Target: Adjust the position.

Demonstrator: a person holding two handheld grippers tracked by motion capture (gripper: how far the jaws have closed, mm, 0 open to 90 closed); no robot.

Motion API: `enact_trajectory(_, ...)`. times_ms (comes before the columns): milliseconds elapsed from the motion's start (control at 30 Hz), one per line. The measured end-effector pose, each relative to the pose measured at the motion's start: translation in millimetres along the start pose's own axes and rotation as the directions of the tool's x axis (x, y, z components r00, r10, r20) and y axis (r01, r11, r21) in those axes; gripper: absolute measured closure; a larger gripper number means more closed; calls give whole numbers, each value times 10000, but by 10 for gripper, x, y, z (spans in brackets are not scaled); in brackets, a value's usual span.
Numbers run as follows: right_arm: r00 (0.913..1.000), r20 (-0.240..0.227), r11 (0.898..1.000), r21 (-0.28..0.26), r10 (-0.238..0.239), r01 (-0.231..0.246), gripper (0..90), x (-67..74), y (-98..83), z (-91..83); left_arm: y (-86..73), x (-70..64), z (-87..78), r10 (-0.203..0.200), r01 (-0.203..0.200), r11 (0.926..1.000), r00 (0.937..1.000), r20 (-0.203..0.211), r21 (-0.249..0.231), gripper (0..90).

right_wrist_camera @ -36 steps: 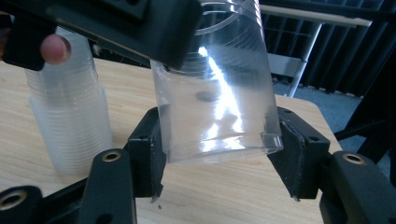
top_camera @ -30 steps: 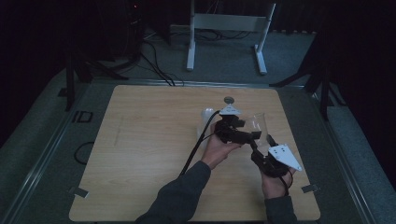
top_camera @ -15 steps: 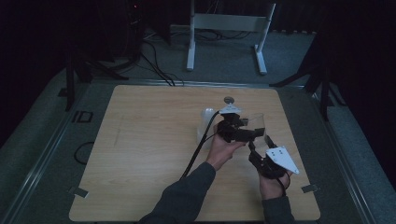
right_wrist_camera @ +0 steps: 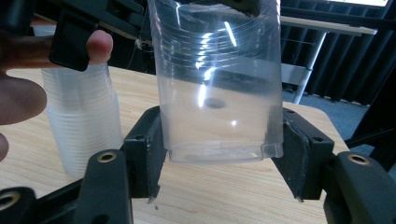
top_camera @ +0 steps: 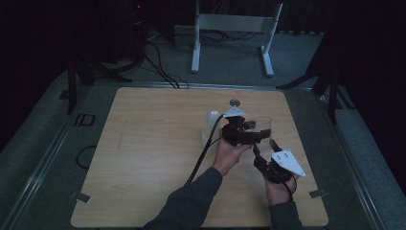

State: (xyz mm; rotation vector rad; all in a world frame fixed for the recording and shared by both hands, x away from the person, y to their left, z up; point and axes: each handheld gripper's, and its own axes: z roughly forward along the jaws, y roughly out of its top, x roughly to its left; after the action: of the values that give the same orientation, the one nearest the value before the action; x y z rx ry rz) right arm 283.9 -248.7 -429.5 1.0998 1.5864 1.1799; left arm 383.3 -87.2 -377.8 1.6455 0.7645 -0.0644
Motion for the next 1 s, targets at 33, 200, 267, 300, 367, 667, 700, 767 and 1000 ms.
enact_trajectory(33, 10000, -27, 10000, 24, -11, 11, 389, -1, 0, 2, -5, 3, -1, -28, 28, 10000, 10000, 3, -13, 265)
enact_trajectory(200, 9994, -339, 9998, 203, -43, 50, 369, -7, 2, 19, -18, 10, -16, 74, -75, 10000, 10000, -22, -65, 278)
enact_trajectory(267, 9990, -454, 9996, 281, -42, 55, 364, -8, 1, 23, -19, 5, -21, 152, -152, 9998, 9999, -38, -89, 279)
enact_trajectory(300, 9988, -479, 9996, 290, -54, 68, 364, -8, 1, 24, -19, 2, -22, 185, -185, 9998, 9998, -47, -106, 280)
enact_trajectory(367, 9982, -595, 9994, 330, -22, 41, 364, -10, 2, 30, -22, -3, -27, 287, -289, 9995, 9995, -97, -108, 287)
enact_trajectory(667, 9961, -868, 9987, 492, 168, -125, 311, -36, 12, 37, -42, -31, -30, 639, -640, 9979, 9979, -42, -118, 300)
enact_trajectory(700, 9954, -927, 9986, 482, 254, -210, 300, -46, 13, 37, -42, -38, -31, 694, -695, 9975, 9976, -60, -142, 301)
enact_trajectory(767, 9936, -1050, 9979, 529, 418, -364, 289, -69, 23, 34, -42, -51, -37, 916, -918, 9957, 9957, -142, -92, 302)
enact_trajectory(1000, 9842, -1517, 9939, 751, 916, -810, 291, -126, 43, 44, -82, -145, -16, 2168, -2154, 9762, 9729, -800, 258, 303)
